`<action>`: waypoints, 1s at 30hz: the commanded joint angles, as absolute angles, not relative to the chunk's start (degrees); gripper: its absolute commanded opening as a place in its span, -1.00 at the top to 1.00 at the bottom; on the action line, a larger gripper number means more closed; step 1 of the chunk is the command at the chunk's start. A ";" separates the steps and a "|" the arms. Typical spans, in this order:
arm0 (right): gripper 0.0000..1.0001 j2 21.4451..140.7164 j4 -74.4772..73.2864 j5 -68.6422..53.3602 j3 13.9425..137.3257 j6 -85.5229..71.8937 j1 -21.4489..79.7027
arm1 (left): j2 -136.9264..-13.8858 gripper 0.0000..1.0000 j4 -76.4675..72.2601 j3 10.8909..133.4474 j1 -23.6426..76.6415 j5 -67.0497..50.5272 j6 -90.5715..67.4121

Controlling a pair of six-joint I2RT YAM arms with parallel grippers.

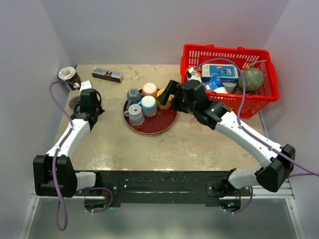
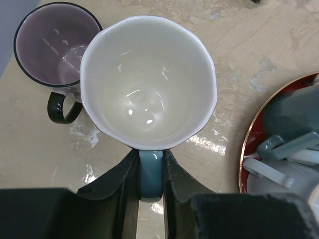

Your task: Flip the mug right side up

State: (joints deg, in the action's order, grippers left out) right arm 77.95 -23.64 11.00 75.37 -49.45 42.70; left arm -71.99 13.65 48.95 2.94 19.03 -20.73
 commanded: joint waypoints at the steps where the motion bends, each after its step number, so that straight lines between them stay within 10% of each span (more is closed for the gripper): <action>1: -0.82 75.67 -23.99 12.57 74.97 -49.04 41.75 | -73.65 1.00 -1.66 48.87 2.37 17.76 -18.72; 21: -0.88 77.34 -25.22 13.18 76.73 -48.25 40.61 | -86.74 1.00 -14.15 47.64 0.18 15.91 -16.08; 30: -0.95 77.26 -25.05 13.80 76.38 -48.34 40.43 | -86.67 -0.01 -7.92 49.92 0.09 13.46 -17.84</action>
State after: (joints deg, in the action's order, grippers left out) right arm 77.95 -25.76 11.62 75.18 -48.75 40.80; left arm -88.25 -7.64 47.35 0.60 14.52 -17.15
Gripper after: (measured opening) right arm 0.971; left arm 0.420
